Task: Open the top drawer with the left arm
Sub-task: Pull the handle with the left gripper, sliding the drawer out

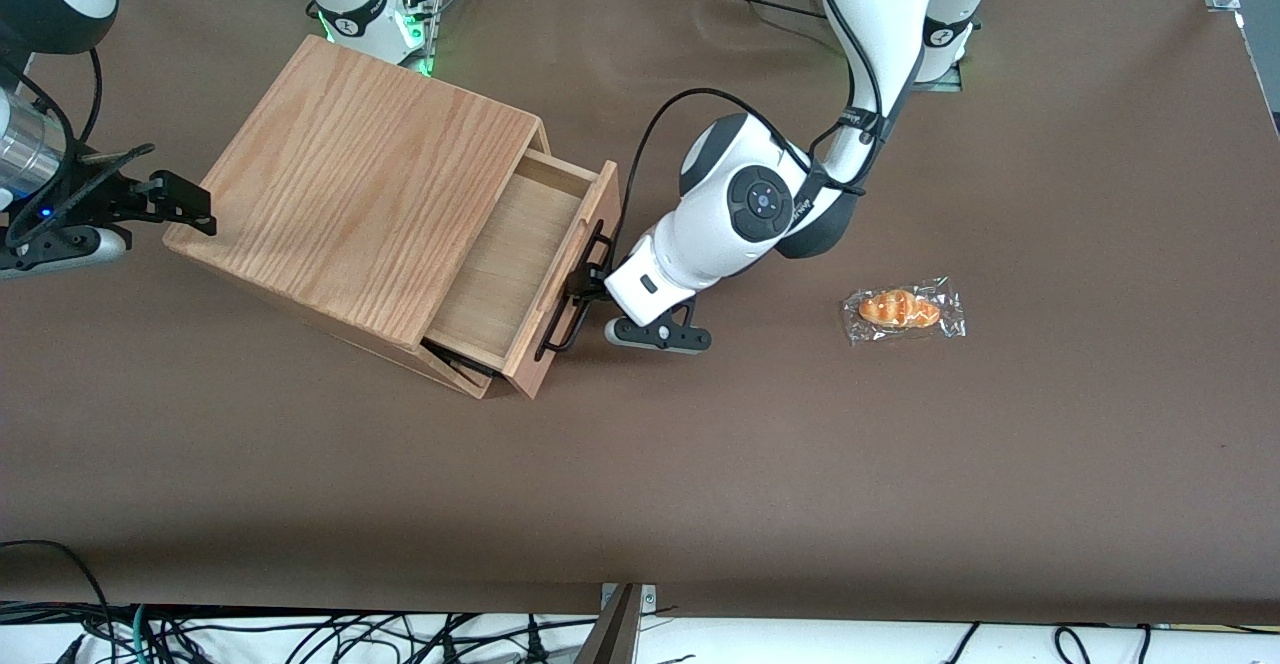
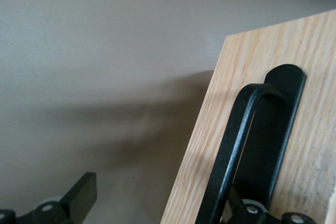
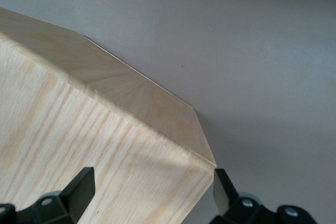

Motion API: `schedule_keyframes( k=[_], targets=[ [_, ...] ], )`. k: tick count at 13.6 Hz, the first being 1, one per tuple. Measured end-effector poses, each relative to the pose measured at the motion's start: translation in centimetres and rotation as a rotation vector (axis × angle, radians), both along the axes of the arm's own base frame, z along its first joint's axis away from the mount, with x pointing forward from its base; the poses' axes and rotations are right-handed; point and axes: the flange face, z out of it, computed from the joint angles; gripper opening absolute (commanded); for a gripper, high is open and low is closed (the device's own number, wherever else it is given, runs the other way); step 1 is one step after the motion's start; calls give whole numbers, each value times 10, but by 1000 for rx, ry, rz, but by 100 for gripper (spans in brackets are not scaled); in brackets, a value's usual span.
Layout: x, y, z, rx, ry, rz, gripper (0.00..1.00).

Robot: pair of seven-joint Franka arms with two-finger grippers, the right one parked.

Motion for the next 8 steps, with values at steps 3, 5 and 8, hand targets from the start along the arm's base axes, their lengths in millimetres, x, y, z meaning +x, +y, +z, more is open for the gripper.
schedule_keyframes(
  k=[3, 5, 8],
  targets=[
    [4, 6, 0, 1, 4, -3, 100],
    [10, 15, 0, 3, 7, 8, 100],
    [22, 32, -1, 6, 9, 13, 100]
  ],
)
